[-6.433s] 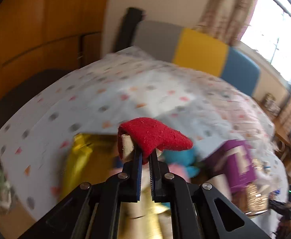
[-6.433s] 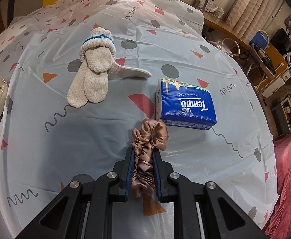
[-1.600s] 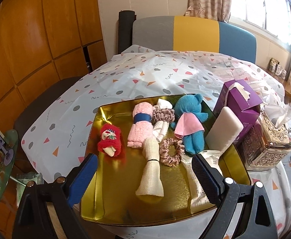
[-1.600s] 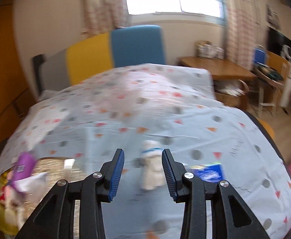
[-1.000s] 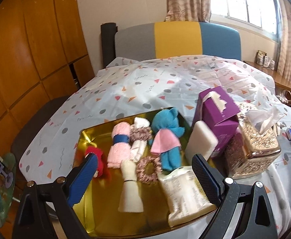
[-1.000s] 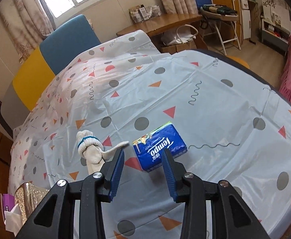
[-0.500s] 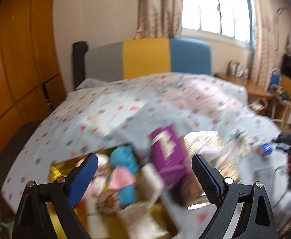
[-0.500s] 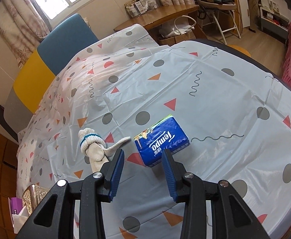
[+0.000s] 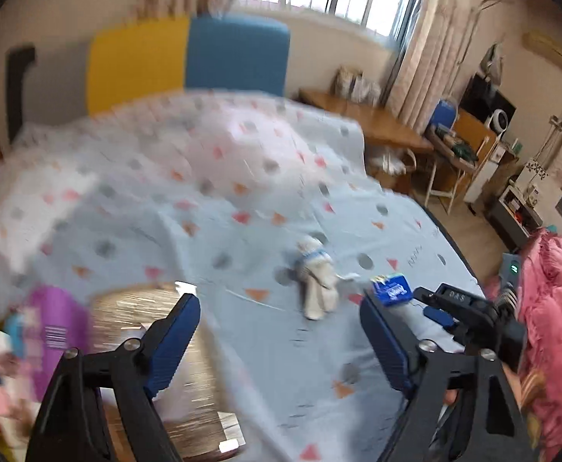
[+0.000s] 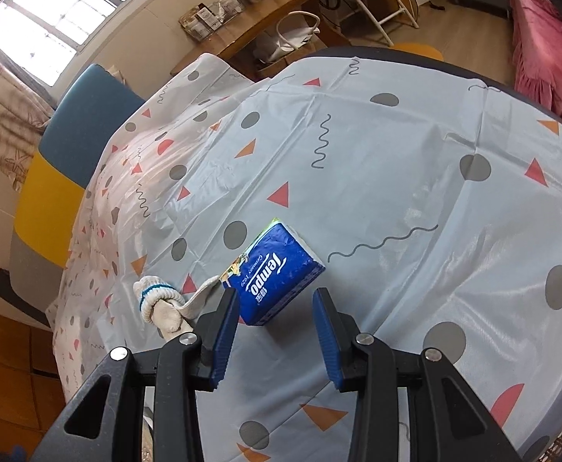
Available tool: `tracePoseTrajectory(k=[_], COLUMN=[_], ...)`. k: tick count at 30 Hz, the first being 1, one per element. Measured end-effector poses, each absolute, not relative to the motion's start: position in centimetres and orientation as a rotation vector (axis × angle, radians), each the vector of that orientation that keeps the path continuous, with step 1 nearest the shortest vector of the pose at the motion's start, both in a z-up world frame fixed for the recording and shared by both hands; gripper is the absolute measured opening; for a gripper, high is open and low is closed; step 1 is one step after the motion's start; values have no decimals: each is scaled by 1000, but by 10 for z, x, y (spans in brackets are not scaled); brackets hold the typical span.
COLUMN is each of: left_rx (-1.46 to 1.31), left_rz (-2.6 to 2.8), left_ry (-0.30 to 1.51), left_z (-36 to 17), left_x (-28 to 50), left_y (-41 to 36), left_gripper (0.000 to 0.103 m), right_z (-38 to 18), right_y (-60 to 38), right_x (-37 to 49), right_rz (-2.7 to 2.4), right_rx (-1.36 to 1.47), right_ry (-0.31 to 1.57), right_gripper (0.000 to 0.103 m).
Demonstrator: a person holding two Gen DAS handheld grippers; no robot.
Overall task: Organize soft objects
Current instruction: 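Move both grippers back toward the white glove and Tempo packet, then grasp the white knit glove with the left gripper while the right gripper grasps the Tempo packet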
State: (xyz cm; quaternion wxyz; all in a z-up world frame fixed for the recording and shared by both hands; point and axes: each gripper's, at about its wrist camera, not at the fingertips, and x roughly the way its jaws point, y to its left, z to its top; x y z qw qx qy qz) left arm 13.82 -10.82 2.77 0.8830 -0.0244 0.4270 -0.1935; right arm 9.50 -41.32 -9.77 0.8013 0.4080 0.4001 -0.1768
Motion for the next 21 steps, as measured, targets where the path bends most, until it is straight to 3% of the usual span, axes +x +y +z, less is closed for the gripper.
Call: tracePoseTrajectory(k=[12,18,21], left_rx=[-97,-49,19], left_rz=[-313,-271,-302], left_ry=[1129,1143,1193], left_z=[-88,-114,-132], left_x=[225,252,260], left_y=[-196,-215,-225], left_gripper=[83,83,70], right_z=[-97,-100,-101], right_y=[-413,-415,-415], right_x=[94,96,95], right_rz=[-340,-326,-329], right_rx=[923,956,954], right_ry=[844,845,844], right_gripper=[39,39,39])
